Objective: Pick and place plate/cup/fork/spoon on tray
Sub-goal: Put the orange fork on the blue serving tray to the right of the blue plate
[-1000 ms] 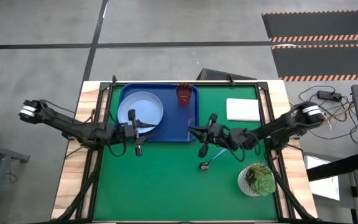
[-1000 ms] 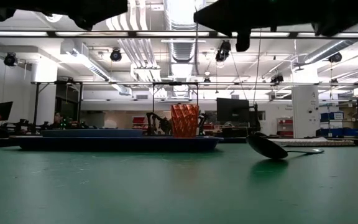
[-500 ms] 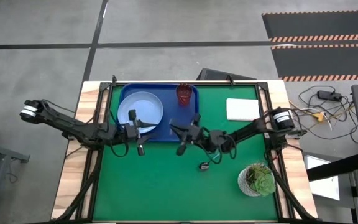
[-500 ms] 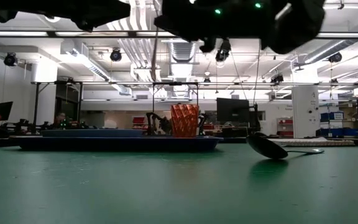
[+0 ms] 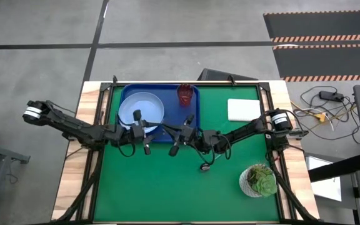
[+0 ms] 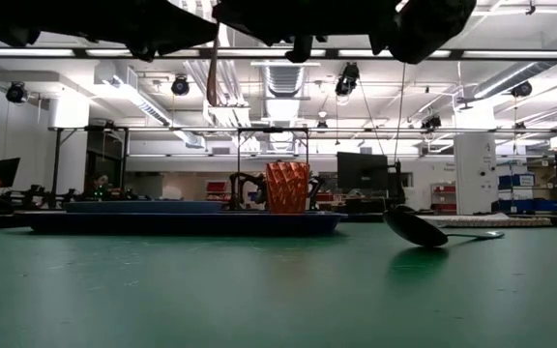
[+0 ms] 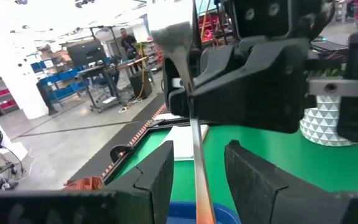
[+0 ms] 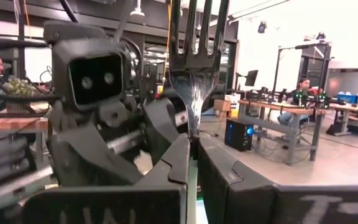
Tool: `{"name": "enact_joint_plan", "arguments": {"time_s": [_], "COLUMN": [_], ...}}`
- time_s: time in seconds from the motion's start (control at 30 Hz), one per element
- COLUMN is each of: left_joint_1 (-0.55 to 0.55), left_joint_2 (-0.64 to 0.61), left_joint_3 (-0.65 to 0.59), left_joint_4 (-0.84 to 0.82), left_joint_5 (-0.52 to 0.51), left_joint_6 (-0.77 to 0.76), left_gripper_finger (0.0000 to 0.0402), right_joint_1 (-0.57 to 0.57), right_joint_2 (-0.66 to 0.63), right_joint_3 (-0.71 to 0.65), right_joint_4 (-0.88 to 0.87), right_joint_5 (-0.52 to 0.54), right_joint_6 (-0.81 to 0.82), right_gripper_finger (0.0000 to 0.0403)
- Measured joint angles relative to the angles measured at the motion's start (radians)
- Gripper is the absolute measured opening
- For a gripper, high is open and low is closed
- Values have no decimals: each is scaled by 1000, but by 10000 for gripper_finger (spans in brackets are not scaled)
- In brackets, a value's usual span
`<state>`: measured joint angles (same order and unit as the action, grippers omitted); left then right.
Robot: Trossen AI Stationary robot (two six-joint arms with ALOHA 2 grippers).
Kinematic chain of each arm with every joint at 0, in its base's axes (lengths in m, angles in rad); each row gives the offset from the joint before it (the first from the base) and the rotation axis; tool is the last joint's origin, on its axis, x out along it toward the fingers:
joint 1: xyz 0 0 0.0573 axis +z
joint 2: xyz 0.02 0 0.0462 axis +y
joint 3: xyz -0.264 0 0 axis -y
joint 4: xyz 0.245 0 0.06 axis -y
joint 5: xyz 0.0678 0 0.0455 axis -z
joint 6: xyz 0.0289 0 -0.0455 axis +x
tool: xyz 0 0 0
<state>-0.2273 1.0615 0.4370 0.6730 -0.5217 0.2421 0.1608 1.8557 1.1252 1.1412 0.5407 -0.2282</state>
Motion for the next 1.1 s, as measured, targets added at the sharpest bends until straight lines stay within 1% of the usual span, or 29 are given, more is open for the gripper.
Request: {"name": "enact_joint_plan", "arguments": {"time_s": [0.1, 0.27, 0.33, 0.47, 0.53, 0.63, 0.73, 0.87, 0.93, 1.0, 1.1], "left_joint_1": [14, 50, 56, 69, 73, 73, 79, 95, 101, 109, 123], "left_joint_2": [50, 151, 176, 192, 192, 190, 186, 186, 186, 186, 186], "left_joint_3": [5, 8, 8, 7, 7, 7, 7, 7, 7, 7, 7], "left_joint_4": [46, 176, 187, 185, 184, 187, 189, 189, 189, 186, 187], "left_joint_5": [1, -8, -10, -2, -3, 0, 14, 25, 33, 33, 39], "left_joint_6": [0, 0, 1, 0, -2, -14, -55, -130, -137, -147, -177], "left_gripper_finger": [123, 117, 95, 17, 9, 2, 1, 0, 0, 0, 0], "right_joint_1": [-2, -5, -6, -12, -17, -22, -28, -35, -37, -41, -46], "right_joint_2": [0, 3, 5, 5, 5, 5, -14, -88, -128, -164, -205], "right_joint_3": [0, -1, -3, -8, -11, -16, -18, -17, -17, -17, -17], "right_joint_4": [1, 1, -2, -8, -8, -16, -79, -224, -318, -405, -531], "right_joint_5": [1, 2, 9, 15, 12, 12, 12, 13, 12, 14, 13], "right_joint_6": [3, 10, 8, 12, 21, 37, 77, 119, 124, 143, 163], "right_gripper_finger": [9, 9, 9, 9, 15, 40, 78, 129, 149, 161, 170]}}
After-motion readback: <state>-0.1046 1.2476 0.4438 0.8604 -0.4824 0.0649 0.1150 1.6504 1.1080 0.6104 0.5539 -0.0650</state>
